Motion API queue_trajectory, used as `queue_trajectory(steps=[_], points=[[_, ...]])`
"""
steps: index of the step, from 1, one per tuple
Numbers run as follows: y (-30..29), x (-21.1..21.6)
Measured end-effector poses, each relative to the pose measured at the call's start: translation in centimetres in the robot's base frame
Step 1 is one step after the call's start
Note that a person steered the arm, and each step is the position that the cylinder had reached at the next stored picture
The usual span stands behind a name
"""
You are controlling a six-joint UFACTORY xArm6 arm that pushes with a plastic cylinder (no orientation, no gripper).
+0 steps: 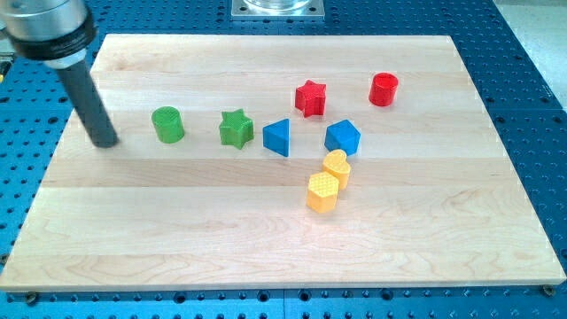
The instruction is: Place both the yellow blocks horizontal to each other
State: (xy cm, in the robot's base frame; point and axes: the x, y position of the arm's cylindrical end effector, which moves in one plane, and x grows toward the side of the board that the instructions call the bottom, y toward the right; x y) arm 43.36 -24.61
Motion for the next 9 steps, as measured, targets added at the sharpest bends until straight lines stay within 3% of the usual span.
queue_trajectory(steps=[1,2,4,5,6,7,8,9], points=[[-1.8,2.7],[1.3,7.0],[20.9,17.1],[31.7,17.4],[35.9,12.5],[34.4,8.7],[38.0,7.1],[35.3,4.8]])
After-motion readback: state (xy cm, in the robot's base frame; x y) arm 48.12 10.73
